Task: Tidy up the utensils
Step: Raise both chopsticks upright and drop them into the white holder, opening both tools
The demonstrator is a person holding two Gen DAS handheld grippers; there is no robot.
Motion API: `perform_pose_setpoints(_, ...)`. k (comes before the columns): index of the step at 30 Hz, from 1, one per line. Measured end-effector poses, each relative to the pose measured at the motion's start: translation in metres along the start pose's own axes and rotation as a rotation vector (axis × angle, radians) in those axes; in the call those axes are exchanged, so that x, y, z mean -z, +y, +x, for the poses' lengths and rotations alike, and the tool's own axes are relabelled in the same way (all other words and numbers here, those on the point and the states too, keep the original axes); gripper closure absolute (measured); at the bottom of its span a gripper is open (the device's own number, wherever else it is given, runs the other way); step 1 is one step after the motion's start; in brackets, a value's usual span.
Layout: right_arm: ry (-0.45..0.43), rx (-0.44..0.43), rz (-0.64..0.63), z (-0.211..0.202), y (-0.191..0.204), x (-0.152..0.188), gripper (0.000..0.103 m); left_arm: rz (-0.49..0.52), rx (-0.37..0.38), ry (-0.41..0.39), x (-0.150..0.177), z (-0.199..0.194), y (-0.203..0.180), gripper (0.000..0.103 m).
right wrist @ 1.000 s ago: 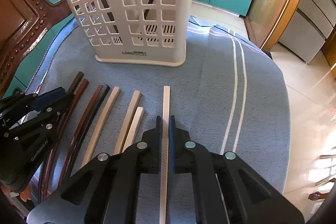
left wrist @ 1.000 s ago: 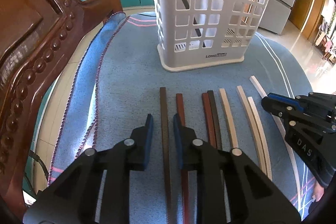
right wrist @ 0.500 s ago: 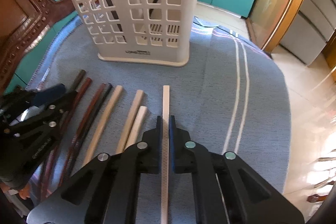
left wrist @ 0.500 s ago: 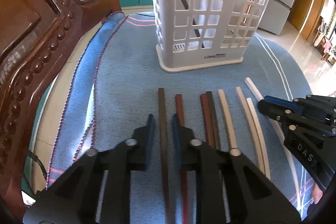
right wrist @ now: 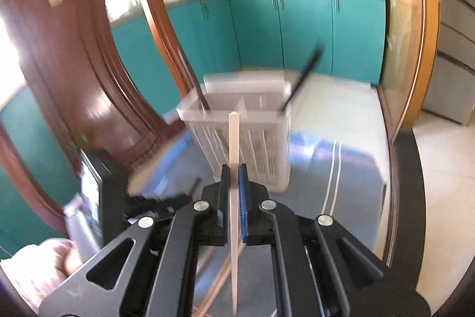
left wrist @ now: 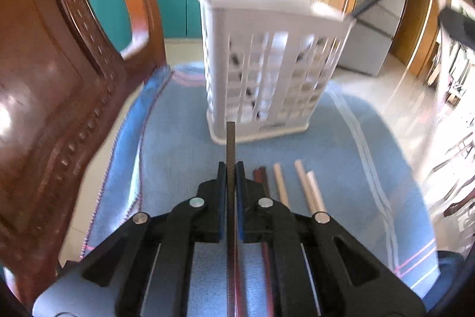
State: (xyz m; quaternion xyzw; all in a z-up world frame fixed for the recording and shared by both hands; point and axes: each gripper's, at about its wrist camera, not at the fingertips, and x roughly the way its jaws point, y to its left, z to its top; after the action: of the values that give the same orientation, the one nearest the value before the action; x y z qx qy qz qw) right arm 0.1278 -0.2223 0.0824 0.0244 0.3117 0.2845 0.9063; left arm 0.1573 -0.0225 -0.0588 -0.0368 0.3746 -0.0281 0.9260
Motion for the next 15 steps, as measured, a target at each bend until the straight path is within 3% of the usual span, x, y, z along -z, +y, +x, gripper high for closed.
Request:
perform_pose_setpoints(6,-0.195,-0.046,0.033,-0.055,0.002,-0.039,0.096,-0.045,0.032,-0.148,-0.019,-0.05,0.008,0.096)
perform_pose_setpoints(9,-0.36,-0.017,0.065,-0.073,-0.001,-0.057,0.096,-0.084,0.042,-0.216,-0.027,-0.073,0.018,0.096)
perform_pose_setpoints(15,-0.543,0.053,0.135,-0.064,-0.013,-0.081,0.096,-0.108,0.088,-0.391,-0.061,-0.136,0.023,0.096)
